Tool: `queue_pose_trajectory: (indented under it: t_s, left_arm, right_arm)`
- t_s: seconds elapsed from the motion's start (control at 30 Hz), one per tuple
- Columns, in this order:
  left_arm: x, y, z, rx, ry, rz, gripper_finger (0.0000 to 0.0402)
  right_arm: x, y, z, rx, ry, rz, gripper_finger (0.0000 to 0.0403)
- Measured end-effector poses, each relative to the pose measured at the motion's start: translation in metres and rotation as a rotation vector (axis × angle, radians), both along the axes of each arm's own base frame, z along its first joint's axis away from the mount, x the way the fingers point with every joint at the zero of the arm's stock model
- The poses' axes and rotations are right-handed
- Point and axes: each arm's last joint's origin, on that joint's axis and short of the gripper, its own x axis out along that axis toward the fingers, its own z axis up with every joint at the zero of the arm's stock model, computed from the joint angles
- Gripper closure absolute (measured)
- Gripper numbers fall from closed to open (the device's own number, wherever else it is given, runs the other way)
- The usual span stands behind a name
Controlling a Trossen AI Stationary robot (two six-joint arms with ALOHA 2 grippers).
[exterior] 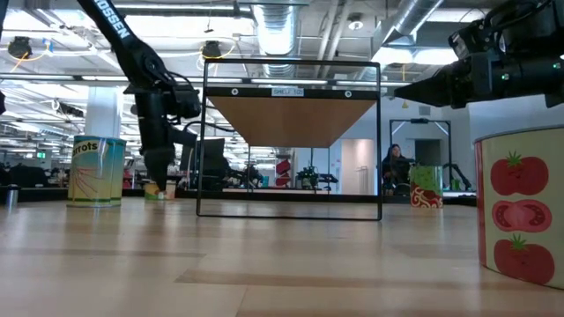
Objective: Pick and place cans onto a shelf
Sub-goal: Put the canned mushrooms on the shelf
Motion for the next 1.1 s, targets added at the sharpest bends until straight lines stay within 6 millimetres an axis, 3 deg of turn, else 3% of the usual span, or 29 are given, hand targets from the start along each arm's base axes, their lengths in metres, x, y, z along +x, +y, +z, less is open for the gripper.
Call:
queue_pose_trajectory:
  t_s: [0.13,0.4,0.7,0.93,1.1]
  left_arm:
    - [0.003,-0.015,0.027,0.005,-0.013,-0.037,0.0399]
    - [0.001,-0.075,0.091,0.083,-0.111,-0.142,0.0401]
    - [0.003,-0.146,0.161,0.099,-0.476,-0.342,0.0401]
    - [0.041,-0.184,0.186,0.108,-0.631,-0.536,0.0401]
    - [0.08,-0.196,0.186,0.169,-0.561,-0.567,0.0401]
  right_arm:
    - [0.0,0.0,0.0,0.0,0.0,0.0,0.0395]
    - [0.0,0.0,0.0,-0.003,-0.002,0.0,0.0395]
    - [0.0,0.0,0.0,0.004,-0.003,0.0,0.0395]
    - [0.0,0.0,0.0,0.004,-0.004,0.0,0.0395]
    - [0.0,0.0,0.0,0.005,0.0,0.003,0.0395]
